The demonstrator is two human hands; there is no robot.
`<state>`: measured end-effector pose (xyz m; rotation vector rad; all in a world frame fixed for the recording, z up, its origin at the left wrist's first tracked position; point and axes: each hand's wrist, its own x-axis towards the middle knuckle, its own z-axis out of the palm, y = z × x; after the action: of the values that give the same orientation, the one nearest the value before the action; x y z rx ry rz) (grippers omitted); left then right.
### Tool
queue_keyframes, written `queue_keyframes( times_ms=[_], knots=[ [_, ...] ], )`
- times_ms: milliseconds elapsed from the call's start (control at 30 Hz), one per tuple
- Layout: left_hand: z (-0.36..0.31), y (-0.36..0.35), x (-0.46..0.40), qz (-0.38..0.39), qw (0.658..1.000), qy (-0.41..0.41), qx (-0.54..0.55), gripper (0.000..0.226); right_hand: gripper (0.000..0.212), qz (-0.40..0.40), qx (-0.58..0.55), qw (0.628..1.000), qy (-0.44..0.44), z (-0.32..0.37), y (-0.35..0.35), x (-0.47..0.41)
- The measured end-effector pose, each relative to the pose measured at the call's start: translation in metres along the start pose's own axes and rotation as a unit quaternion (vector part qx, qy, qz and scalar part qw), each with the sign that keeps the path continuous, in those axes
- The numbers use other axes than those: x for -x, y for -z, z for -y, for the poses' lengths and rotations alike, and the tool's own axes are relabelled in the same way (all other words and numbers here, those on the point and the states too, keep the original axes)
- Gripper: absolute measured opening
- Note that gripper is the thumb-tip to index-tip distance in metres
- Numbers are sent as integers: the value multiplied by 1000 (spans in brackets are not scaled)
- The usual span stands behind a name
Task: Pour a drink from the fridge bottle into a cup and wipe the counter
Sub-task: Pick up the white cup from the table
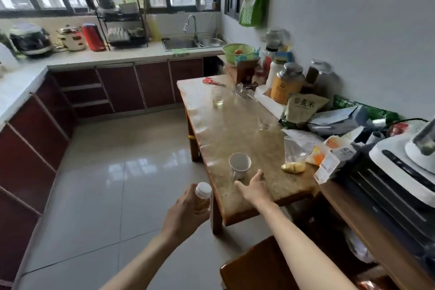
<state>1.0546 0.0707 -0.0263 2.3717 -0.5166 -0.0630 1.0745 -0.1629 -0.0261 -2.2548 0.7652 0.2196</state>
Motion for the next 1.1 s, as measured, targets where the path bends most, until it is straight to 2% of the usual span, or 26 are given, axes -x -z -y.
queue_keyframes(
  times_ms=[100,167,233,333,533,633,800,967,1100],
  knots=[
    [10,-5,-40,-3,1000,19,19,52,100,46,-187,978,-85,2,-15,-50],
    [18,-12,-68,4,999,20,27,50,84,82,-278,948,-128,1,-32,-76],
    [25,-19,-92,14,999,25,32,51,68,103,-322,928,-158,3,-48,-91],
    [36,-33,-127,27,998,35,42,51,56,128,-382,890,-212,10,-65,-109],
    [53,-57,-167,48,996,47,60,58,38,116,-477,830,-264,11,-77,-140],
    [64,-63,-175,49,995,52,74,54,41,98,-456,844,-266,6,-79,-147],
    [70,-51,-176,19,995,59,82,49,44,40,-363,911,-195,2,-71,-134],
    [71,-10,-149,-55,992,83,79,53,42,103,-286,952,-39,45,-46,-97],
    [83,44,-99,-134,981,111,85,54,37,169,-261,949,46,95,-56,-64]
  ],
)
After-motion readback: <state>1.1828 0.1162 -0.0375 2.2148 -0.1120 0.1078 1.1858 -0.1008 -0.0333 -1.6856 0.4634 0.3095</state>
